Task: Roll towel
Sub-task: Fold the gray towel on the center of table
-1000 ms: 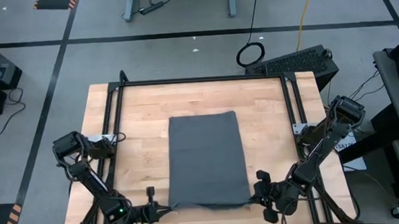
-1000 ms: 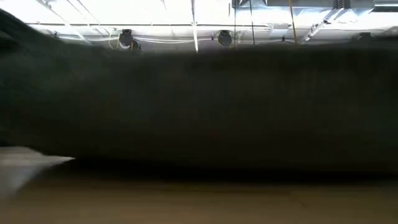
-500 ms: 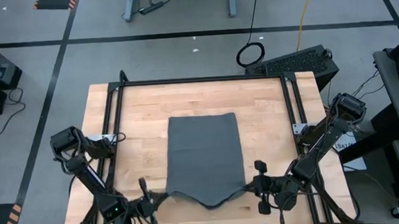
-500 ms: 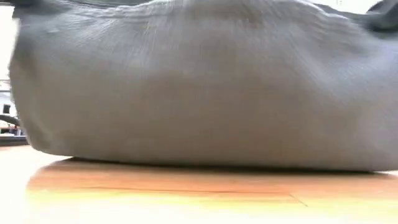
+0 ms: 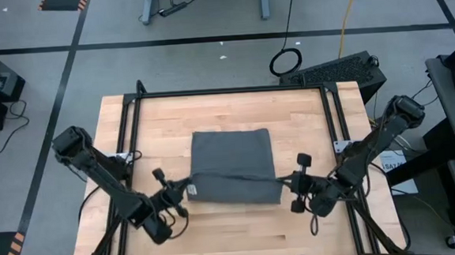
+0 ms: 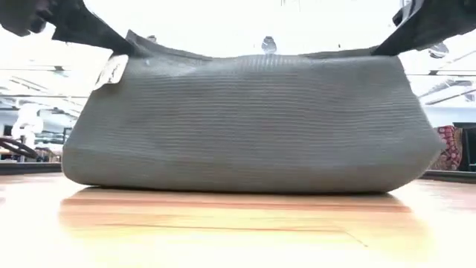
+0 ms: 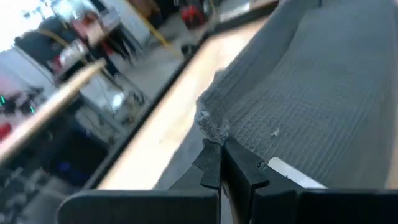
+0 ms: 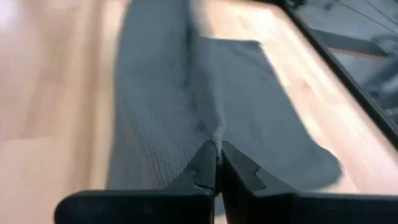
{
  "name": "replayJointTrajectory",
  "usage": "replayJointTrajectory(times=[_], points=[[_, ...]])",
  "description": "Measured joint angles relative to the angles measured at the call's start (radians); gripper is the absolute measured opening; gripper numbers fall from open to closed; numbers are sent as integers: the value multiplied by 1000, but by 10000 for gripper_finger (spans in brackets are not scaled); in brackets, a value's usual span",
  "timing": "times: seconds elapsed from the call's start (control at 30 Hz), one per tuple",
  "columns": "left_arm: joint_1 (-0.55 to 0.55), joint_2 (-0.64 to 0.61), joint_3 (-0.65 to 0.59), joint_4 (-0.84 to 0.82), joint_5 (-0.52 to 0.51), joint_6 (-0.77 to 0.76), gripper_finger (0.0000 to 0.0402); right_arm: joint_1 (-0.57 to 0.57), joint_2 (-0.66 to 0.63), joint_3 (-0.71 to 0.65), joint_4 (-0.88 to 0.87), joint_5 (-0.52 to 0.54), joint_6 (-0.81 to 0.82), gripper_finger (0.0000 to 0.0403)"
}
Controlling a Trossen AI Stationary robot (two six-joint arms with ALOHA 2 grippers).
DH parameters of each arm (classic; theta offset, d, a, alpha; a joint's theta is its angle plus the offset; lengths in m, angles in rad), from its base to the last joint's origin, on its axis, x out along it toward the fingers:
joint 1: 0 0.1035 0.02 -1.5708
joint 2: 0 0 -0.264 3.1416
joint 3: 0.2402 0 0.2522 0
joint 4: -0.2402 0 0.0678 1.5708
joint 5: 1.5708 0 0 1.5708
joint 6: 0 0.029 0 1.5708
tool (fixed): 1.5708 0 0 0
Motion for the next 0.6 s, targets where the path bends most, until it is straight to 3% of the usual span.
replayJointTrajectory(times=[0.13, 0.4, 0.6], points=[[59, -66, 0, -37, 155, -74, 8, -56, -5, 0, -24, -11, 71, 2], [46, -123, 0, 13, 221, -259, 8, -105, -4, 0, 80, -28, 226, 2], [30, -123, 0, 91, 335, -302, 8, -131, -17, 0, 100, -219, 478, 1]])
